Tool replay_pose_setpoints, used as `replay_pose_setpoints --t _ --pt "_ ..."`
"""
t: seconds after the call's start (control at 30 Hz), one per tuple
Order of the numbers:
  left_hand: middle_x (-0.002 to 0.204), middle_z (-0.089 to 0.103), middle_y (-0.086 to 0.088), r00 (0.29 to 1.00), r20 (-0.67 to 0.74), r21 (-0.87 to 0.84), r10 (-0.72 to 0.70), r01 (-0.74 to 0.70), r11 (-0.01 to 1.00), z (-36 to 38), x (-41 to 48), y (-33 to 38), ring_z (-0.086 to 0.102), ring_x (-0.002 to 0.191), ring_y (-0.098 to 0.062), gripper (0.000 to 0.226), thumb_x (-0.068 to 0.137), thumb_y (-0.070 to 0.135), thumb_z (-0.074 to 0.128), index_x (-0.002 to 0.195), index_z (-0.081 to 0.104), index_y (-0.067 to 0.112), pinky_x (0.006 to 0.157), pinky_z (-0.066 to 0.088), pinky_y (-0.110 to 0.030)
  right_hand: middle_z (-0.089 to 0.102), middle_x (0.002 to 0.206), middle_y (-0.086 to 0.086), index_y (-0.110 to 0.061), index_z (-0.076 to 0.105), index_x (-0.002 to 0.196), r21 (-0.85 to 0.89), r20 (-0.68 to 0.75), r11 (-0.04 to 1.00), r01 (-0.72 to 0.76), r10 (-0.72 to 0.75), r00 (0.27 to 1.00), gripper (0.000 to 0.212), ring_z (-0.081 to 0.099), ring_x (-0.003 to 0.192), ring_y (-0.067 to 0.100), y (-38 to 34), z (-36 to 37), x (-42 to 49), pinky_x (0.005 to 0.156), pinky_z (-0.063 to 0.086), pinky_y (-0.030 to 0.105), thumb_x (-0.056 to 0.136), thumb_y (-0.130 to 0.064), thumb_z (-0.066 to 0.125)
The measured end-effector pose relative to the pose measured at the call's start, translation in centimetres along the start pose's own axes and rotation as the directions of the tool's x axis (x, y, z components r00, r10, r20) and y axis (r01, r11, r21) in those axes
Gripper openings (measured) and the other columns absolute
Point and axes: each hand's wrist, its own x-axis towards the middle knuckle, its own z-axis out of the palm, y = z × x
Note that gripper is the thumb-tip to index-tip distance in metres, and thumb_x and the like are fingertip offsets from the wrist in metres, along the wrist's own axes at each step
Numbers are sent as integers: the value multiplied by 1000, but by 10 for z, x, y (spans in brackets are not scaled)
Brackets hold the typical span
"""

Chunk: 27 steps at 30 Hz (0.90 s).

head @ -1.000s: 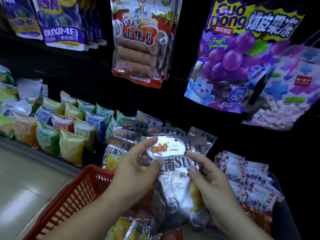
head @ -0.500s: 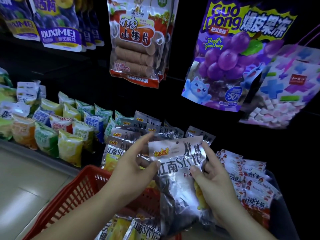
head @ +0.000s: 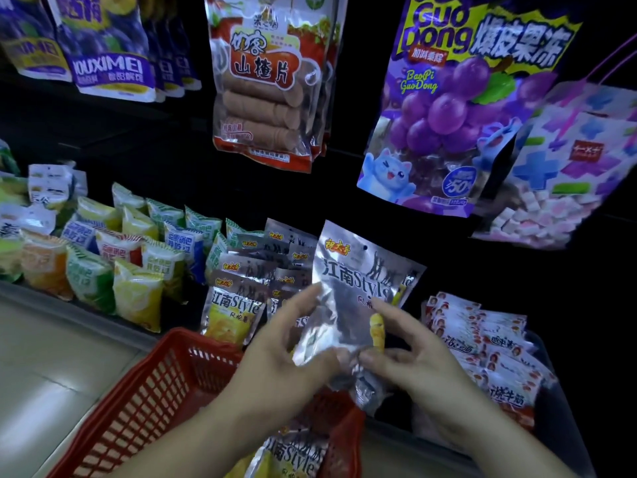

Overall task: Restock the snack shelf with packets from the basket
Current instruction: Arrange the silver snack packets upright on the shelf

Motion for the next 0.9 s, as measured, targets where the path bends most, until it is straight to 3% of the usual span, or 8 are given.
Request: replay_pose_setpoints --t 0.2,0.33,0.43,0.53,0.6,0.7,0.83,0.9 --pt "136 42 48 989 -14 264 149 -140 954 10 3 -16 37 132 21 60 91 9 75 132 59 49 95 53 -16 55 136 -24 -61 50 137 -130 -154 992 -2 -18 988 65 65 113 1 2 5 5 100 56 38 82 -44 81" --pt "149 35 36 881 225 571 415 -465 676 32 1 -29 44 130 8 55 90 10 68 133 57 42 103 43 -13 73 111 -10 -43 57 136 206 -243 979 -2 53 969 65 75 93 13 -10 1 14 85 61 45 76 -50 81" --pt "159 31 25 786 505 638 358 -619 458 50 -2 -33 45 130 -8 57 80 17 65 130 57 42 95 52 -22 69 92 -3 -28 64 109 128 -373 991 40 11 928 28 65 70 12 -13 -3 19 59 54 33 87 -34 81" --pt "163 23 28 814 534 483 230 -516 707 55 0 -30 26 146 10 46 89 34 67 133 59 44 119 29 -18 70 99 -11 -29 62 103 -89 -474 995 45 -82 877 16 68 91 11 -14 -19 16 74 50 27 97 -15 69" --pt "154 35 30 900 349 423 263 -401 813 56 10 -25 31 142 13 33 90 35 72 122 64 42 117 36 -23 72 110 -11 -28 65 113 -131 -420 991 24 -78 904 22 66 109 14 -16 -28 9 88 51 31 96 -17 72" --pt "136 48 29 971 18 362 237 -227 904 55 28 -13 39 134 14 28 87 28 79 102 60 43 107 41 -17 74 119 -8 -26 65 124 -118 -333 992 -32 -9 943 35 67 115 14 -14 -37 -4 100 54 39 92 -17 77" --pt "101 70 -15 999 18 43 35 -36 998 55 40 -4 63 81 -28 28 87 10 80 91 64 32 71 54 -39 73 117 -15 -34 60 133 -130 -260 986 105 -136 956 50 68 114 11 -20 -42 -21 96 55 35 90 -17 80" --pt "95 68 -12 999 48 76 19 -22 997 56 41 -3 53 73 -21 26 89 12 78 96 66 35 66 48 -38 72 105 -19 -44 51 142 -147 -400 970 193 -237 885 65 70 100 6 -26 -49 -27 87 57 28 92 -10 76"
